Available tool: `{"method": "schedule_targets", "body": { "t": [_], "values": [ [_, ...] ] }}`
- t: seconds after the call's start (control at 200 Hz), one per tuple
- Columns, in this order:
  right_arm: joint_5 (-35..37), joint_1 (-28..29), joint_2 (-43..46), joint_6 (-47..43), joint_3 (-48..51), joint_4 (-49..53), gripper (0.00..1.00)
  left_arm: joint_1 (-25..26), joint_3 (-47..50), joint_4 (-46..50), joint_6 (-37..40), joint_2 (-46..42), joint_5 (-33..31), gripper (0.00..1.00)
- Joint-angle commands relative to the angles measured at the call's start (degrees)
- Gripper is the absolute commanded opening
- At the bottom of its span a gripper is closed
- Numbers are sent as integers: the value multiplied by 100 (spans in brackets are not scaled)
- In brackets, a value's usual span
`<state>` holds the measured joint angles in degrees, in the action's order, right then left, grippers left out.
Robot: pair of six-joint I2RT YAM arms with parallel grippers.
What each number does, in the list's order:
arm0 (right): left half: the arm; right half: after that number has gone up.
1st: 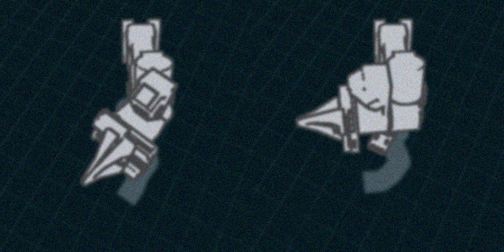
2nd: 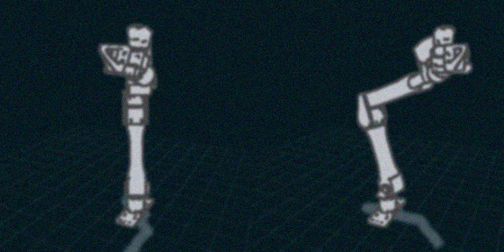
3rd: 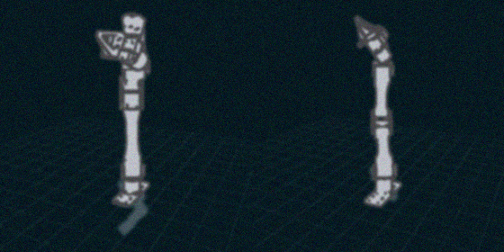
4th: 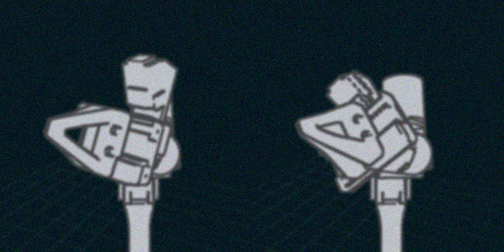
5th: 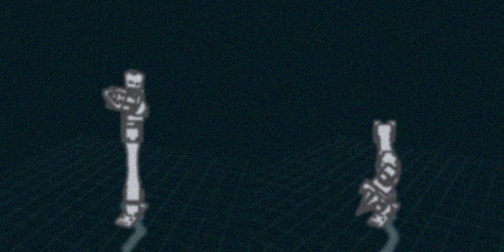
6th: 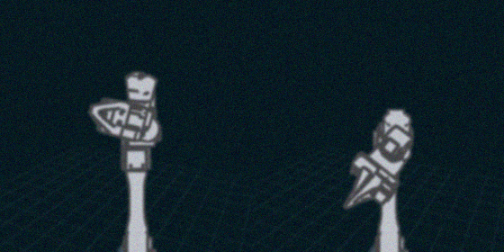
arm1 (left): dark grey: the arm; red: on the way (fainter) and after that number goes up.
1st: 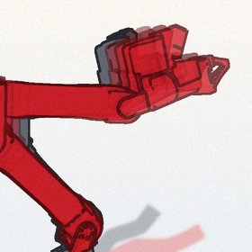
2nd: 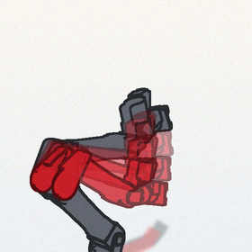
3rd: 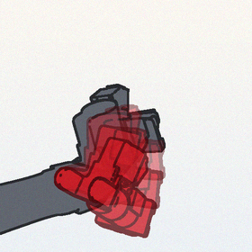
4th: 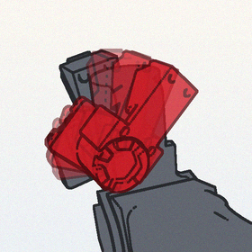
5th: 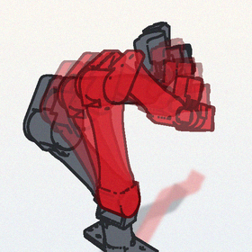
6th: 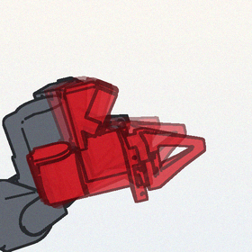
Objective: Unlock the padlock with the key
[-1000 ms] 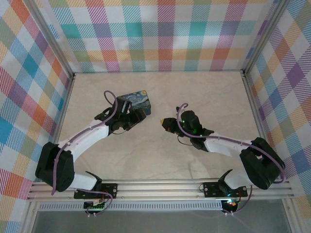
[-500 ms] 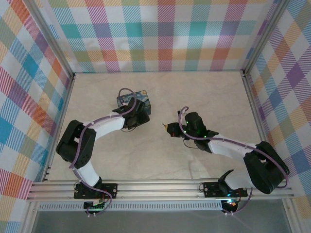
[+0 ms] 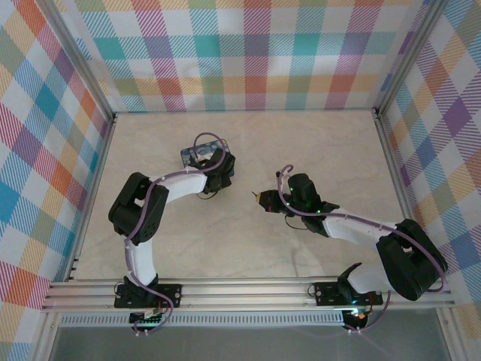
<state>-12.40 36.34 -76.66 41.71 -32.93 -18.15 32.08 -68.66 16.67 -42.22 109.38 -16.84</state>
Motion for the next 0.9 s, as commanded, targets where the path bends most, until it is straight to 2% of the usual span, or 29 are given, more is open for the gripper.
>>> {"method": "schedule_targets", "body": {
  "t": [0.0, 0.1, 0.255, 0.45, 0.9],
  "values": [
    [-154, -39, -54, 30, -264, -173, 0, 43, -208, 283, 2, 81, -268, 52],
    [-190, -48, -111, 44, -295, -189, 0, 44, -261, 345, 29, 87, -257, 49],
    [-217, -71, -169, 21, -286, -167, 0, 43, -235, 299, 148, 24, -104, 34],
    [-295, -138, -176, -37, -286, -41, 0, 44, -358, 446, 240, -100, 119, 25],
    [-572, -161, 193, -454, -151, 218, 0, 36, -569, 1052, -145, -1218, 1752, 22]
  ]
}}
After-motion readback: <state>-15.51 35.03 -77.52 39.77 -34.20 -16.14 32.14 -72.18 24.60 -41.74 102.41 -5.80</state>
